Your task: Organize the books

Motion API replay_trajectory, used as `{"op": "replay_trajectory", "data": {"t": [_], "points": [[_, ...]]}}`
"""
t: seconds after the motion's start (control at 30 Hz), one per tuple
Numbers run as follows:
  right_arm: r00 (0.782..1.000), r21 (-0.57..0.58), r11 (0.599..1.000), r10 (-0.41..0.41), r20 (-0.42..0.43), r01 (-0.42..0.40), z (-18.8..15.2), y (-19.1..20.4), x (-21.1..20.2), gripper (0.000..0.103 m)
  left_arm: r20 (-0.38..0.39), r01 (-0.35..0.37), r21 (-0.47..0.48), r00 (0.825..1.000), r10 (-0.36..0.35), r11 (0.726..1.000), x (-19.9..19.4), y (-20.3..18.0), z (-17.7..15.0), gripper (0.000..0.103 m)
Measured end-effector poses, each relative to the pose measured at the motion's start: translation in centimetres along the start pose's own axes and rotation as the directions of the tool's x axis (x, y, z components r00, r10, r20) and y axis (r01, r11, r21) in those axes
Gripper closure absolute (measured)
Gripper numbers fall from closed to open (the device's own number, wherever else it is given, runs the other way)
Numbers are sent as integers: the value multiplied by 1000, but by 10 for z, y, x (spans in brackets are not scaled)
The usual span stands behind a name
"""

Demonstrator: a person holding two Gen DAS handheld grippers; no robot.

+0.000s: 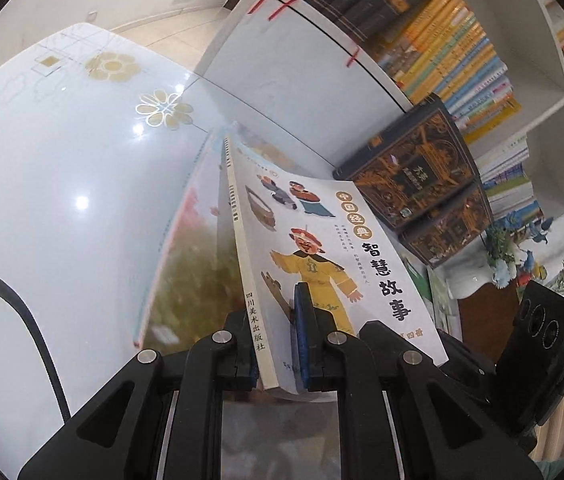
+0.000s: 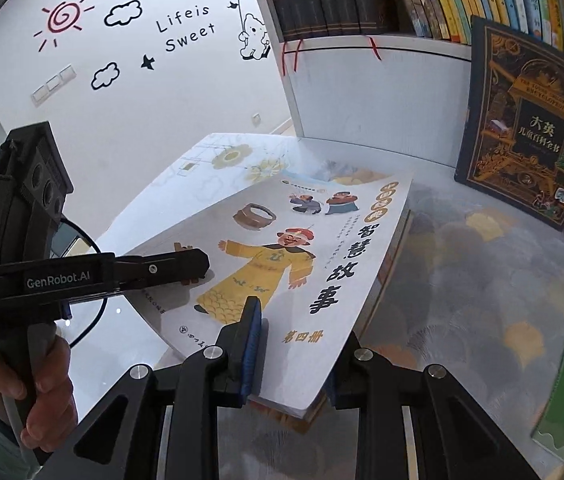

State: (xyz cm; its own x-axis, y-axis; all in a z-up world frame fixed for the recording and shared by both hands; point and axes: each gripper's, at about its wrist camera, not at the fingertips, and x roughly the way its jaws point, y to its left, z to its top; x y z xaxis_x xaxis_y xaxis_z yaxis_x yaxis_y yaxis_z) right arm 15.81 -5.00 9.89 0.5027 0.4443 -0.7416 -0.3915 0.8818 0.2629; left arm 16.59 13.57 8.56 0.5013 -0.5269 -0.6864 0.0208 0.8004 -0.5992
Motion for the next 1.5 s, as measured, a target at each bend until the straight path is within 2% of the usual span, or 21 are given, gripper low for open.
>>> {"op": "replay_trajectory", "data": {"t": [0.17, 0.37, 0.43, 0.5, 0.67, 0.8, 0.93, 1.1, 1.2, 1.33, 1.5], "points": [[999, 25, 1000, 0, -41, 1, 2, -1, 19, 77, -23, -17, -41, 1000, 16, 999, 8, 16, 3, 92], [990, 86, 996, 25, -137, -13, -7, -10, 42, 76, -24, -92, -106, 996, 90, 990, -3, 41, -7, 89], [984, 101, 994, 53, -171, -36, -11, -12, 49, 69, -19, -117, -118, 993, 116, 986, -9, 47, -12, 89], [982, 105, 993, 70, -177, -52, -11, -13, 47, 60, -12, -130, -127, 992, 129, 983, -17, 51, -17, 88], [971, 115, 991, 96, -221, -71, -22, -15, 35, 57, -15, -160, -137, 987, 159, 978, -34, 48, -34, 88], [964, 167, 984, 109, -243, -69, -52, -30, 6, 56, -29, -162, -112, 987, 159, 981, -41, 32, -48, 88], [963, 249, 968, 100, -249, -36, -95, -52, -32, 55, -82, -149, -56, 986, 144, 987, -36, 2, -72, 88], [970, 399, 917, 99, -223, -2, -151, -94, -85, 55, -155, -104, 13, 982, 105, 995, -18, -49, -101, 88], [975, 478, 878, 80, -205, 28, -179, -127, -117, 54, -204, -73, 54, 976, 83, 996, -1, -88, -117, 72], [984, 557, 826, 23, -178, 82, -215, -168, -164, 54, -266, -16, 125, 963, 49, 992, 26, -145, -139, 62], [985, 613, 776, -57, -166, 148, -251, -207, -218, 54, -348, 70, 206, 937, 6, 976, 68, -219, -171, 60]]}}
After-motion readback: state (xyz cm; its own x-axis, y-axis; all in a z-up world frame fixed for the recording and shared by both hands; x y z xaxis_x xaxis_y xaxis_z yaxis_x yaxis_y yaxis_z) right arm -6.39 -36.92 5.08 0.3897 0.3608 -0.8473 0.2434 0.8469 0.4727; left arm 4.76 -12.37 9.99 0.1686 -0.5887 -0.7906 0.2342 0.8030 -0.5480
